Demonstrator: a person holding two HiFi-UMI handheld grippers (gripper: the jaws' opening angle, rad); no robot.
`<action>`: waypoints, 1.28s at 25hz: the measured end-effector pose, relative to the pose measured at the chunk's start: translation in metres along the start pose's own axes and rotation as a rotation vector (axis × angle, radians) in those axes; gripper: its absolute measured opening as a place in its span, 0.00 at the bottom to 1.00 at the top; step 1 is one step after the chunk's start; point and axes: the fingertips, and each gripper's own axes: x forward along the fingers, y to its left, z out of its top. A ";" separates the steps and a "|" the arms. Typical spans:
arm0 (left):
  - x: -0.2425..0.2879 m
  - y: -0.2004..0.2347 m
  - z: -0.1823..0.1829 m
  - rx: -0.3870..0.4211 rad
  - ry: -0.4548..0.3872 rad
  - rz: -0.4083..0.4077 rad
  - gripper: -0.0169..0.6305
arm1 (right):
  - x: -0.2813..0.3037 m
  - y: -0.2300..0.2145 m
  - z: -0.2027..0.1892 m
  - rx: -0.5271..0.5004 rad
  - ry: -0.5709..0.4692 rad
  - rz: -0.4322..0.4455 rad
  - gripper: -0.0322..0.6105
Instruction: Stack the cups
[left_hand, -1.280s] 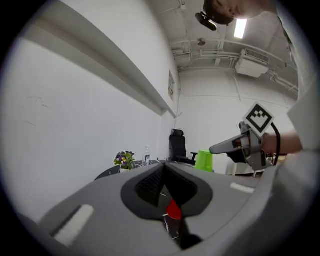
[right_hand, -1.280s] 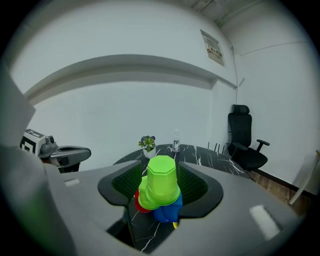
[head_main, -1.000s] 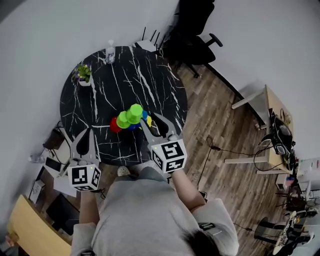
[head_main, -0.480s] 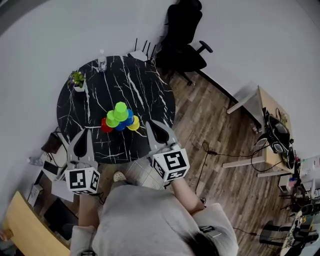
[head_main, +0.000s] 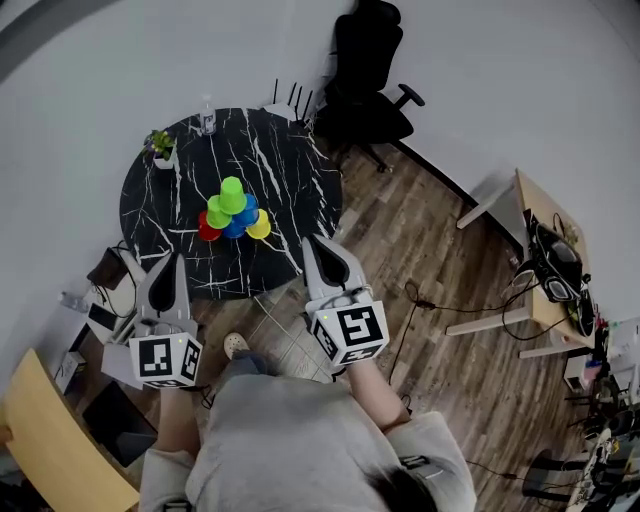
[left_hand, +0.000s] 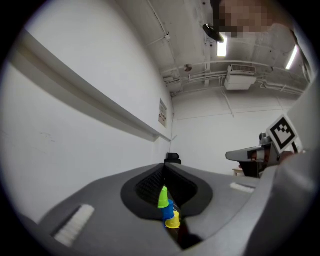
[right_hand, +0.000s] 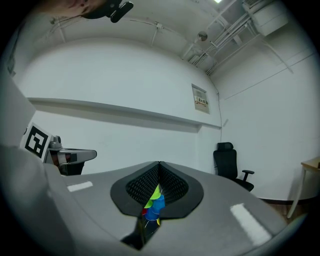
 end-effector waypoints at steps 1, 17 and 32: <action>-0.006 -0.004 0.002 0.000 -0.003 0.003 0.12 | -0.007 0.000 0.002 0.000 -0.006 0.002 0.05; -0.055 -0.042 0.022 0.014 -0.039 0.010 0.12 | -0.066 0.005 0.011 -0.010 -0.054 -0.011 0.05; -0.056 -0.040 0.019 0.017 -0.032 0.010 0.12 | -0.066 0.009 0.010 -0.018 -0.061 -0.025 0.05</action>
